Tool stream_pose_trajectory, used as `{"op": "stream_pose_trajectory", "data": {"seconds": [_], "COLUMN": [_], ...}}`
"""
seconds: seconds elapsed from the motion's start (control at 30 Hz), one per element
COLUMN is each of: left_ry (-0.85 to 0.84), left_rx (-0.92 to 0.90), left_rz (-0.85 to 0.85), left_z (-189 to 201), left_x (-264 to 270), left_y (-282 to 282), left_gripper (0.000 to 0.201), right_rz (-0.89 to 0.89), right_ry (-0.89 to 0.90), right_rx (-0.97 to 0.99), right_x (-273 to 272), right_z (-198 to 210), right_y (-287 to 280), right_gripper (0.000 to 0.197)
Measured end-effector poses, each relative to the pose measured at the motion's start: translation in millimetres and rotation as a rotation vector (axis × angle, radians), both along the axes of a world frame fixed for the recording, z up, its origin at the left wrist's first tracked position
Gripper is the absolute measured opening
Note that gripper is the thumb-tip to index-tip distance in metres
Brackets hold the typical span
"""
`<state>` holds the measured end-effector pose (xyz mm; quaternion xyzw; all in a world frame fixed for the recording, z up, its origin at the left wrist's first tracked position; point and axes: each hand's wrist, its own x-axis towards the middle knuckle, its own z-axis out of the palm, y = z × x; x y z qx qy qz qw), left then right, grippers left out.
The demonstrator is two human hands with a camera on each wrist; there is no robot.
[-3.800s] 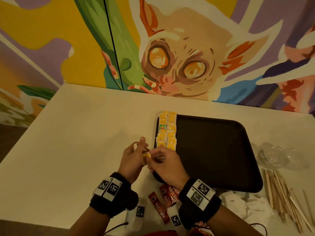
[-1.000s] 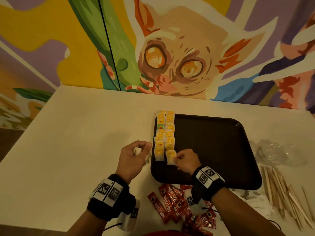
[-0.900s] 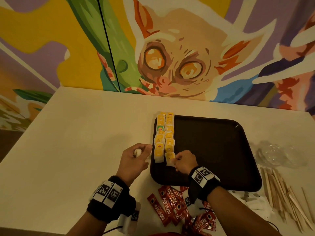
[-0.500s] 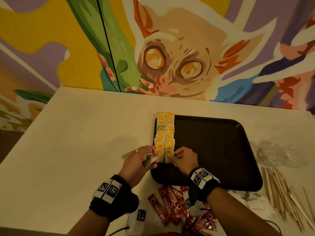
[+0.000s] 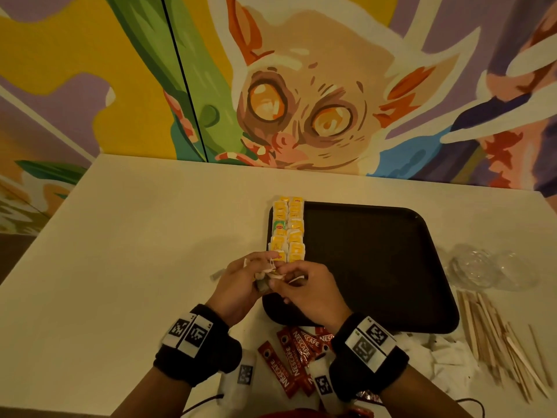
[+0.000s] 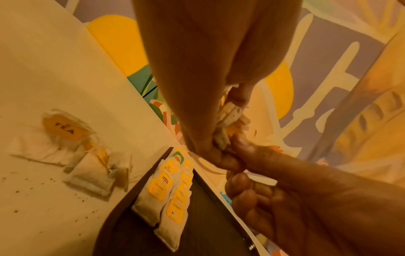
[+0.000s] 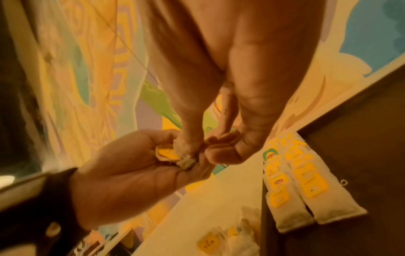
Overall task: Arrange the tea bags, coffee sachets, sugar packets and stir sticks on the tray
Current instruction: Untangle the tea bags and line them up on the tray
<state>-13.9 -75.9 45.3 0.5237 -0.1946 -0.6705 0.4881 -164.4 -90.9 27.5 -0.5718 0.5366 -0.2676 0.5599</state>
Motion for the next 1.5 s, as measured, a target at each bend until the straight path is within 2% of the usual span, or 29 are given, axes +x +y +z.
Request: {"op": "stream_pose_trajectory", "data": {"seconds": [0.1,0.17,0.27,0.5,0.6,0.7,0.83,0.9,1.0,1.13,1.2,1.27,1.37,1.5], "left_ry": [0.007,0.018,0.016,-0.058,0.010,0.101,-0.102,-0.206,-0.335,-0.523,-0.610,-0.690,-0.776,-0.841], "left_rx": [-0.005,-0.005,0.003,0.072,0.104,0.131,0.034,-0.072,-0.176,-0.301,-0.365,-0.428,-0.507,-0.556], "left_rz": [-0.005,0.004,0.017,0.080,0.089,0.006,-0.213,-0.234,-0.159,-0.141,-0.160,-0.188,-0.220,-0.231], "left_z": [-1.0,-1.2,-1.6,2.6,6.8,9.2,12.8,13.8,14.3,14.1,13.8,13.7,13.5,14.4], "left_x": [1.8,2.9,3.9,6.3,8.1,12.0,15.7,15.3,16.8,19.9,19.7,19.5,21.4,24.6], "left_y": [2.3,4.1,6.6,6.8,4.1,-0.1,0.5,2.1,1.5,0.2,0.7,1.3,1.8,2.4], "left_gripper": [0.029,0.032,0.036,0.031,0.024,0.023,0.030,0.036,0.026,0.014,0.011,0.009,0.009,0.009], "right_rz": [-0.024,-0.036,-0.072,-0.073,-0.037,-0.013,0.007,0.011,-0.007,-0.089,-0.095,-0.026,0.108,0.097], "right_ry": [0.034,0.021,-0.008,-0.061,-0.040,-0.034,-0.061,-0.065,-0.098,-0.317,-0.350,-0.306,-0.203,-0.194], "right_rx": [-0.116,-0.116,-0.122,-0.380,-0.513,-0.662,-0.814,-0.832,-0.772,-0.346,-0.191,-0.159,-0.230,-0.281], "right_x": [-1.1,-0.6,-1.1,-3.9,-7.7,-10.3,-10.7,-12.3,-13.6,-12.2,-12.2,-13.4,-13.2,-13.1], "right_z": [-4.7,-6.4,-7.0,-1.5,1.4,-0.1,1.0,1.3,0.1,10.2,15.2,16.4,17.5,20.3], "right_y": [0.4,1.4,3.2,6.0,5.2,3.1,2.8,2.5,2.1,3.9,1.4,-2.6,-5.5,-7.5], "right_gripper": [0.010,0.006,0.005,0.009,0.010,0.008,0.010,0.010,0.010,0.023,0.025,0.029,0.031,0.022]}}
